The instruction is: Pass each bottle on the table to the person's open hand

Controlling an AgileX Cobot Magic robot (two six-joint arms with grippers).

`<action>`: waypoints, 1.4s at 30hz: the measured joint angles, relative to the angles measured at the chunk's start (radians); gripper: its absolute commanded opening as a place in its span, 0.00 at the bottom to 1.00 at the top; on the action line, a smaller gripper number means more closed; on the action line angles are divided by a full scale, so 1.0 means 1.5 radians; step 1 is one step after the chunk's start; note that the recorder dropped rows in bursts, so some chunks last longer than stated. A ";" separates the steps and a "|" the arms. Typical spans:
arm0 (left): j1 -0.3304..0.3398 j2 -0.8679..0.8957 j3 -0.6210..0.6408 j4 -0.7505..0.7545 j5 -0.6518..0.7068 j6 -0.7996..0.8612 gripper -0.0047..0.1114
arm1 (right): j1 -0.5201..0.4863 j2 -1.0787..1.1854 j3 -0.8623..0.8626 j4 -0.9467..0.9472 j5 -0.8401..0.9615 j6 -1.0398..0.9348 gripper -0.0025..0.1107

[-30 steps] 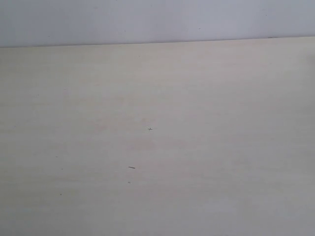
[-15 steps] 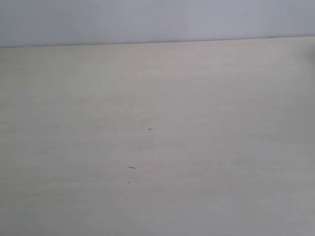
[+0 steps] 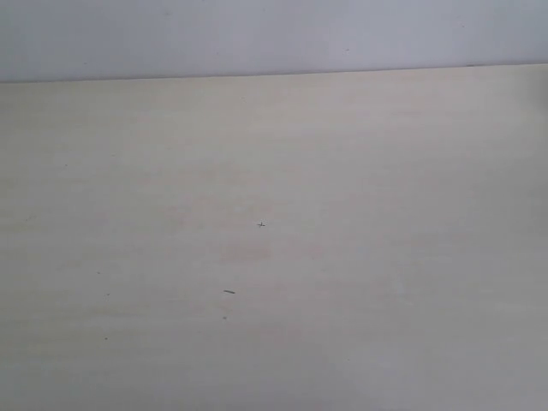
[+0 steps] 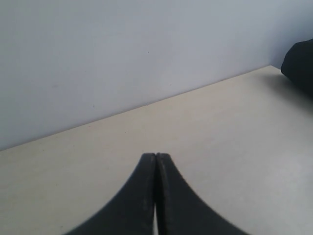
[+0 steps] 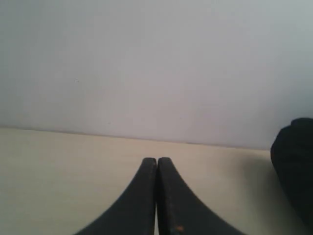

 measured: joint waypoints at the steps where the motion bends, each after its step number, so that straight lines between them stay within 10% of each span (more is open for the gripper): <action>1: 0.000 0.000 0.000 0.000 0.000 0.000 0.04 | -0.001 0.000 0.008 -0.027 0.000 0.042 0.02; 37: 0.000 0.000 0.000 0.000 0.000 0.000 0.04 | -0.001 0.000 0.079 -0.118 0.038 0.143 0.02; 42: 0.000 -0.179 0.018 0.051 -0.113 -0.061 0.04 | -0.001 0.000 0.079 -0.118 0.039 0.143 0.02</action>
